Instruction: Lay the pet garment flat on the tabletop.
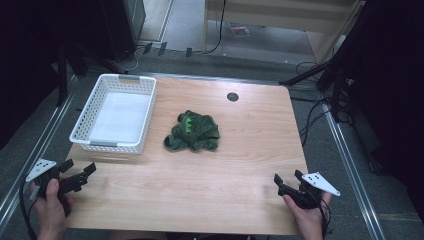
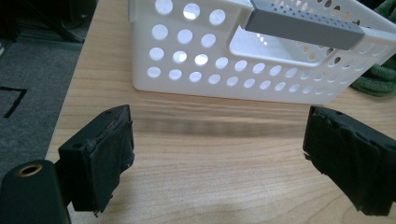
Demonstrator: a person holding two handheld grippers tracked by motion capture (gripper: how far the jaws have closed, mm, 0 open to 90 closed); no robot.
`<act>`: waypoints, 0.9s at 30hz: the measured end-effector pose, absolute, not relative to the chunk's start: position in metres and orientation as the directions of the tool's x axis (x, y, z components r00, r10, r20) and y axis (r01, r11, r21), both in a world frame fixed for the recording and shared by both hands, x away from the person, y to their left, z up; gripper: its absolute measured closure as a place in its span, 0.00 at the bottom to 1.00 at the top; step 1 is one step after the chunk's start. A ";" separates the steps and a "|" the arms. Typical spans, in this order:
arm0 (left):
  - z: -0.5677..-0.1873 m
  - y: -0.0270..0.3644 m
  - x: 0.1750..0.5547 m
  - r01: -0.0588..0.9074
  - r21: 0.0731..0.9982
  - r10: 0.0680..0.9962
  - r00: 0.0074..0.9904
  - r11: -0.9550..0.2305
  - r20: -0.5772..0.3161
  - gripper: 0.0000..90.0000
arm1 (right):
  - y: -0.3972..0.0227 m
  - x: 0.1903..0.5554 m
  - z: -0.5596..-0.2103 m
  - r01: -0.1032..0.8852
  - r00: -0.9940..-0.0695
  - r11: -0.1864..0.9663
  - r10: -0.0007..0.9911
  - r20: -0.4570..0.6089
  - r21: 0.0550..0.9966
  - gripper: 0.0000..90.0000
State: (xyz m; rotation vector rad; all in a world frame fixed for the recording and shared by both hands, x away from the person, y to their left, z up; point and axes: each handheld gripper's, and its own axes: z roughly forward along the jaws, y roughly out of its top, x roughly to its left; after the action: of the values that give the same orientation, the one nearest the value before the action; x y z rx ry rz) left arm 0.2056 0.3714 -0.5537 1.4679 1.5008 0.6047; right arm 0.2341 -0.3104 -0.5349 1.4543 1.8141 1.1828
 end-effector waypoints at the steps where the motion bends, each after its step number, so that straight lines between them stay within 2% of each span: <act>1: -0.554 0.371 0.206 0.504 0.848 0.954 0.137 0.164 -0.266 0.10 | -0.308 0.234 -0.534 0.491 -0.284 0.038 0.951 0.118 0.871 0.21; 7: -0.554 0.372 0.206 0.502 0.848 0.952 0.139 0.171 -0.274 0.10 | -0.286 0.238 -0.525 0.497 -0.290 0.047 0.950 0.115 0.866 0.21; 16: -0.554 0.374 0.206 0.498 0.848 0.947 0.146 0.180 -0.287 0.10 | -0.207 0.260 -0.494 0.461 -0.421 0.152 0.905 0.065 0.875 0.22; 27: -0.554 0.373 0.207 0.502 0.848 0.947 0.154 0.171 -0.283 0.10 | -0.122 0.300 -0.476 0.429 -0.524 0.202 0.850 0.060 0.881 0.21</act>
State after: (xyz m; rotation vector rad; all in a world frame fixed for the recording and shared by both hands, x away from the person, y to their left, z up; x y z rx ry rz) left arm 0.2069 0.3727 -0.5540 1.4675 1.4851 0.5825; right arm 0.2998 -0.1222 -0.4760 1.1876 2.0408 1.2709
